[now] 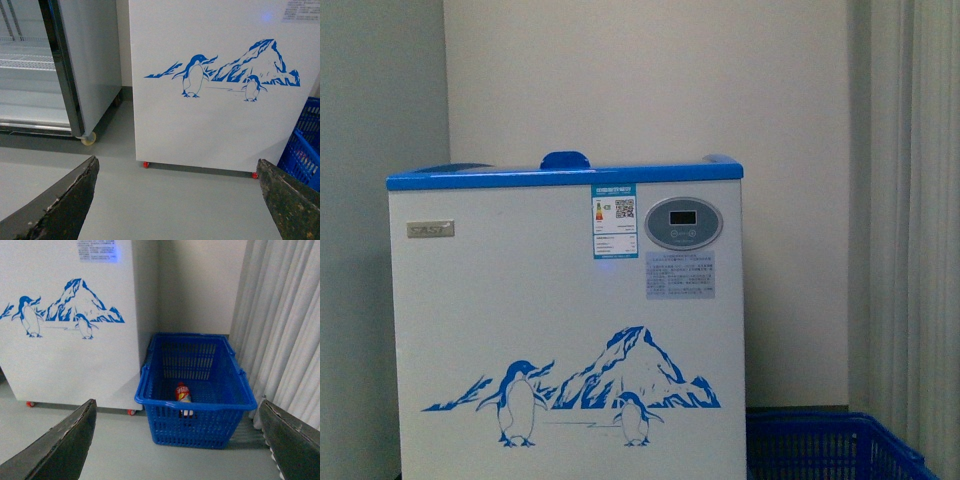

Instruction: Put drink in fridge

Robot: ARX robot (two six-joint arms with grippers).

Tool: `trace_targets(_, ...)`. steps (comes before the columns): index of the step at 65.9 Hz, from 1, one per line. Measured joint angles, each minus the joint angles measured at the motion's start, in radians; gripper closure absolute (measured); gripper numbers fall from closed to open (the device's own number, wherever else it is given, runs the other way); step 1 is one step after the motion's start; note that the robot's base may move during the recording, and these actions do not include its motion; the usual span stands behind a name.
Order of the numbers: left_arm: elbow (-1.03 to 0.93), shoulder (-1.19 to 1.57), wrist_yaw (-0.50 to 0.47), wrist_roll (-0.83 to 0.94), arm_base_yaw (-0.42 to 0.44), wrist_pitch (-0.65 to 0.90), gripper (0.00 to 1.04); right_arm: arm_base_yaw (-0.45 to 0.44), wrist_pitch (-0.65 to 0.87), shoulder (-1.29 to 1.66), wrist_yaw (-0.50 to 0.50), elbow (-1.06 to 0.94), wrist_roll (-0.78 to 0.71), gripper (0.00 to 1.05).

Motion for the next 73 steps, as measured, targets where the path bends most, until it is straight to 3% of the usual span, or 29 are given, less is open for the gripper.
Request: trace_targets(73,0.000,0.000,0.000,0.000,0.000,0.000,0.08,0.000,0.000,0.000,0.000,0.000,0.000,0.07)
